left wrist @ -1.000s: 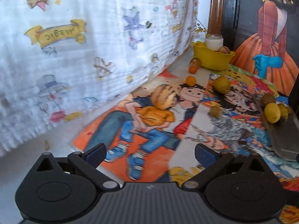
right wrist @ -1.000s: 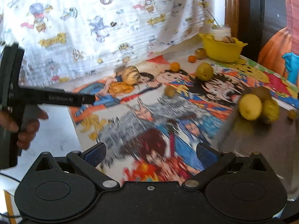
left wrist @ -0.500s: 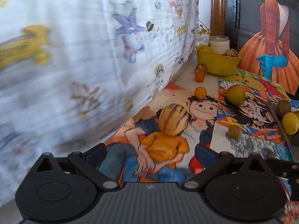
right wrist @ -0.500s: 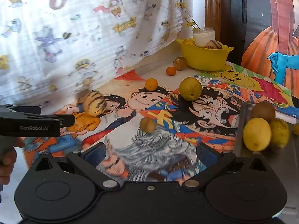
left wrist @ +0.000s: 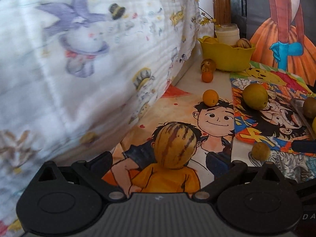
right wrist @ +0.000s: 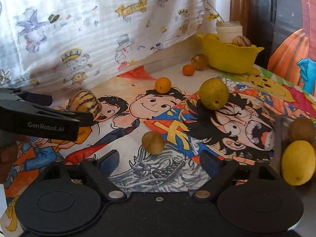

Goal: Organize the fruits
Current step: 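Grasp the striped melon with the left tool while the right tool grasps a small brown fruit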

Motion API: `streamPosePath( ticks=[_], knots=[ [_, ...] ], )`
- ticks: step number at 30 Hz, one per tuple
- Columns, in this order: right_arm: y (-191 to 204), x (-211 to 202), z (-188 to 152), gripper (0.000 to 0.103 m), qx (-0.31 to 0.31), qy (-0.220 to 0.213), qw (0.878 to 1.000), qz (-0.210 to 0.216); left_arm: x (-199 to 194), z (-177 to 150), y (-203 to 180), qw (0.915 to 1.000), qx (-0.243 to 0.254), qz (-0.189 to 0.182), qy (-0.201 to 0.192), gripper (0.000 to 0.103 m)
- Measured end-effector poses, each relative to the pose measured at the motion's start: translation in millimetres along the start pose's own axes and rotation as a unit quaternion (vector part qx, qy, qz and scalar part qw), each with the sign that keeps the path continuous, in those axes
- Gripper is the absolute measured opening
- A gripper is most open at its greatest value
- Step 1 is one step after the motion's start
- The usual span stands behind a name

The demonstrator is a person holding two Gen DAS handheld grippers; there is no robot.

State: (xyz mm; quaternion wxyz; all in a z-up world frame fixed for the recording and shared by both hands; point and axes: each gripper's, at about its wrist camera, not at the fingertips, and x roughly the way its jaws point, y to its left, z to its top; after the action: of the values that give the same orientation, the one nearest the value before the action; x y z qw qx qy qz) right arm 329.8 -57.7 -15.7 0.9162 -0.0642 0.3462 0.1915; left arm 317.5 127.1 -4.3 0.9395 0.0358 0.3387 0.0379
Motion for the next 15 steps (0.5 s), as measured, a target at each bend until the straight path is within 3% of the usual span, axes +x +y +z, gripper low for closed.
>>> streamPosePath(
  ticks=[7, 9, 15],
  knots=[
    [5, 11, 1, 0.073, -0.020, -0.004, 1.000, 0.001, 12, 4, -1, 0.9998, 0.016, -0.007, -0.001, 0.102],
    [6, 12, 1, 0.064, -0.027, -0.009, 1.000, 0.002, 15, 4, -2, 0.9998, 0.017, -0.009, -0.002, 0.102],
    [8, 12, 0, 0.050, -0.030, -0.017, 0.999, 0.009, 20, 5, -3, 0.9996, 0.015, -0.023, 0.002, 0.084]
  ],
)
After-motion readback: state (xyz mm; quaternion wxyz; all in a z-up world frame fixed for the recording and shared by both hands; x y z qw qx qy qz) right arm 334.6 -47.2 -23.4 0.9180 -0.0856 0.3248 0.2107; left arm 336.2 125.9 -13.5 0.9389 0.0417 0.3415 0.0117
